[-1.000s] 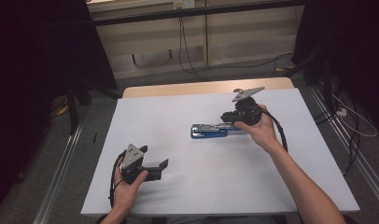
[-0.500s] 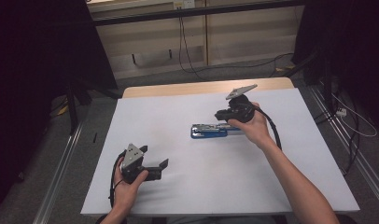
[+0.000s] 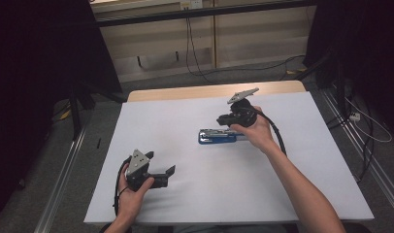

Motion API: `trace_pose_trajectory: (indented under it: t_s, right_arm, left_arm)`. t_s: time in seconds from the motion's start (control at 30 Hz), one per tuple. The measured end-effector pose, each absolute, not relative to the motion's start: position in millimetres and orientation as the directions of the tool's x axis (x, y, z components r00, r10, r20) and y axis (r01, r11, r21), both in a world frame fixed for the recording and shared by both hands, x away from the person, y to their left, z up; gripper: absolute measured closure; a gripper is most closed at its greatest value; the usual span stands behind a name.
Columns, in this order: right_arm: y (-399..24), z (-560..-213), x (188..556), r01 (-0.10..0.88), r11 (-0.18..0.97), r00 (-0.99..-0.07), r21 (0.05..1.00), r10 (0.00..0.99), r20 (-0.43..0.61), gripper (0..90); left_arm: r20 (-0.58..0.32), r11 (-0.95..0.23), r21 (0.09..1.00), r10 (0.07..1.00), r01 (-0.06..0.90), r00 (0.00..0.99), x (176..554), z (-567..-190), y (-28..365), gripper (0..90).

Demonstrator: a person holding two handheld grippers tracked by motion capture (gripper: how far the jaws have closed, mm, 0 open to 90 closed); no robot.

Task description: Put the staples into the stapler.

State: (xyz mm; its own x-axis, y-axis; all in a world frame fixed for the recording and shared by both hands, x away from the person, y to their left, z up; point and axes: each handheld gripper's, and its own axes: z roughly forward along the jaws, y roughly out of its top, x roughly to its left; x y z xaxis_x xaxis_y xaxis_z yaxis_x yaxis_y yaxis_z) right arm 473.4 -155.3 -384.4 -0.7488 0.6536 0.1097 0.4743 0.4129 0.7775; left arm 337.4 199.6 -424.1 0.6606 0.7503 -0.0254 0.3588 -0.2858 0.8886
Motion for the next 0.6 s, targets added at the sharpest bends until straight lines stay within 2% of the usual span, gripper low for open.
trace_pose_trajectory:
  t_s: [0.6]
  right_arm:
    - [-132,-381,489,0.461,0.443,-0.776,0.769,0.622,0.107,79.2]
  left_arm:
    - [-0.023,-0.287,0.89,0.747,0.354,0.664,337,-424,200,5.1]
